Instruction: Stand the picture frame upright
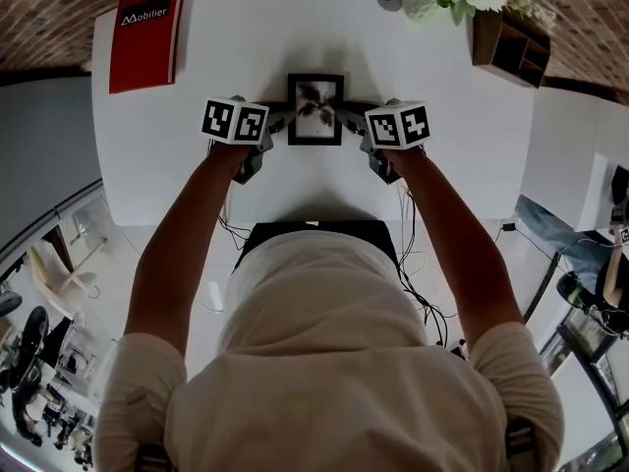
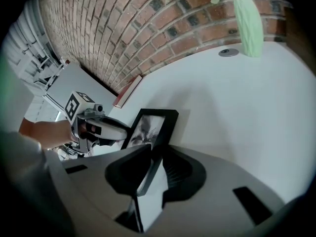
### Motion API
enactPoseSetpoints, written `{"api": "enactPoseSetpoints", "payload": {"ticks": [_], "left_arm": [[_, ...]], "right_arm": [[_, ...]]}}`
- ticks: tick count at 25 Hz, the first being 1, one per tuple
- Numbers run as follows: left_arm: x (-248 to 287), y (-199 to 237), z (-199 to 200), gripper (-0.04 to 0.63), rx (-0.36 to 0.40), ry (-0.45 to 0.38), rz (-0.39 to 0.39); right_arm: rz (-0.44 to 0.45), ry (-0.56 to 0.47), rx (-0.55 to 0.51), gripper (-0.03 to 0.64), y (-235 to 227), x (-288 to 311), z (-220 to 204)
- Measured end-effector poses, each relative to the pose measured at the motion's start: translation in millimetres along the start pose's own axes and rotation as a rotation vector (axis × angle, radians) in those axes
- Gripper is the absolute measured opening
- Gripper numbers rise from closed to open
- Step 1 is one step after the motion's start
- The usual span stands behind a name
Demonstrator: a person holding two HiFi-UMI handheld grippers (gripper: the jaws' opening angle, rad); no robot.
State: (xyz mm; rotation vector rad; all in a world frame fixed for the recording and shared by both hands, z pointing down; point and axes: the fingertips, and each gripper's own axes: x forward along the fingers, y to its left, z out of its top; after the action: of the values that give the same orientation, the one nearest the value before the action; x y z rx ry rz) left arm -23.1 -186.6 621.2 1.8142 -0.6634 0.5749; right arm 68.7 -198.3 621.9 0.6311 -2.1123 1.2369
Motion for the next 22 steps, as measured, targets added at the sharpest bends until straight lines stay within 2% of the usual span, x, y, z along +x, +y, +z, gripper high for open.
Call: {"api": "enactPoseSetpoints", "payload": {"ticks": [13, 22], "left_arm": [[-18.6, -2.5, 13.2, 0.048, 0.019, -0.061, -0.006], [-35.4, -4.5, 31.4, 0.043, 0.111, -0.099, 0.029]], "right_arm": [[0.015, -0.068, -0.036, 0.061, 12.8, -11.2, 22.8], [0.021, -0.1, -0.098, 0.052, 20.7, -11.8, 37.4]]}}
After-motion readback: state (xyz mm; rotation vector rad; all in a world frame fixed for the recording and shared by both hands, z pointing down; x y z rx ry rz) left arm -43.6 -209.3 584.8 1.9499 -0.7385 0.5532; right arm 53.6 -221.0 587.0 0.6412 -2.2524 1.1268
